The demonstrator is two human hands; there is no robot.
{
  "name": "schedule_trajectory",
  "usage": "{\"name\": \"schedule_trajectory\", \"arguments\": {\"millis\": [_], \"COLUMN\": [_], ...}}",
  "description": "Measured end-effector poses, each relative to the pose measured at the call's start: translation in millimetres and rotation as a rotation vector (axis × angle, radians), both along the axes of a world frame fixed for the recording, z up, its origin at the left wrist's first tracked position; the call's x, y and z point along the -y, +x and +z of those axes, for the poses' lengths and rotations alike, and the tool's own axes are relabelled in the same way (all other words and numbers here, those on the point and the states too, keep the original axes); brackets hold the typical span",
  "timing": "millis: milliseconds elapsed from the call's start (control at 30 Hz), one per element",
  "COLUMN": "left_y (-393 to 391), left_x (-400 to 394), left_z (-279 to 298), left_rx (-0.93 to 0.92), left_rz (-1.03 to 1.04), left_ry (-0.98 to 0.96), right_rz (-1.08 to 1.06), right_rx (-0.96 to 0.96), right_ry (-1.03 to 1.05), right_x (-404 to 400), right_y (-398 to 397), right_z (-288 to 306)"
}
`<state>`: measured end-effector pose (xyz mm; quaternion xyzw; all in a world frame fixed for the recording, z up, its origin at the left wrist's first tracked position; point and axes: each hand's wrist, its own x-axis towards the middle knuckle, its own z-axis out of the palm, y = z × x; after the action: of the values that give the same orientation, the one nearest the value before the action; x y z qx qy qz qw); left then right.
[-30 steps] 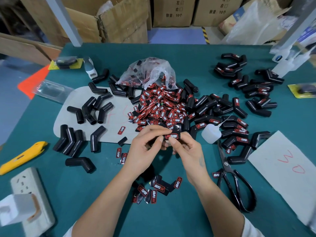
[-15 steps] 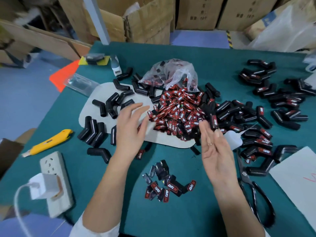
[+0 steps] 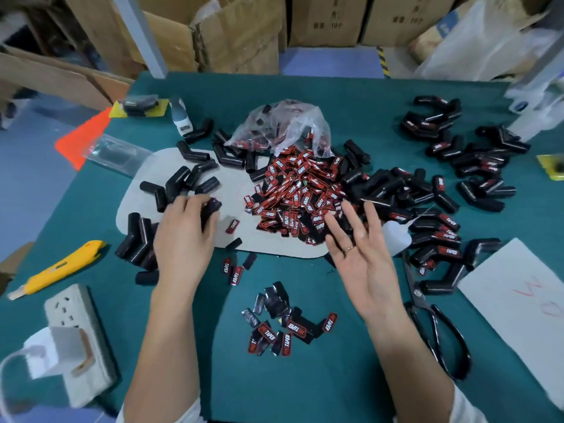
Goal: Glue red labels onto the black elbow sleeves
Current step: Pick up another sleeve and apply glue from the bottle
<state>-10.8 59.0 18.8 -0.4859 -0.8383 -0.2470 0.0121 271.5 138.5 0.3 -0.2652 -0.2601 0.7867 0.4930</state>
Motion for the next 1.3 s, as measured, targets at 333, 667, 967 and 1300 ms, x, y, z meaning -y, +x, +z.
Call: {"name": "schedule_trajectory", "arguments": {"millis": [333, 667, 967, 1300], "left_y": [92.2, 101.6, 100.7, 92.3], "left_x": [-18.1, -19.7, -24.9, -28.6], "left_z": [-5.8, -4.1, -9.9, -17.2], "left_rx": [1.344, 1.621, 1.611, 1.654], "left_rz": [-0.482, -0.568, -0.584, -0.391], "left_ry": [0.146, 0.206, 0.344, 0.450], "right_rz": [-0.741, -0.092, -0.059, -0.095], "right_rx": [0.781, 1.668, 0.692, 0.434], "right_ry": [0.801, 0.518, 0.332, 0.123], "right_x": [13.0, -31.6, -12.1, -11.0], "right_y": [29.0, 88.2, 56.4, 35.7], "right_z": [28.3, 23.3, 33.3, 25.8]}}
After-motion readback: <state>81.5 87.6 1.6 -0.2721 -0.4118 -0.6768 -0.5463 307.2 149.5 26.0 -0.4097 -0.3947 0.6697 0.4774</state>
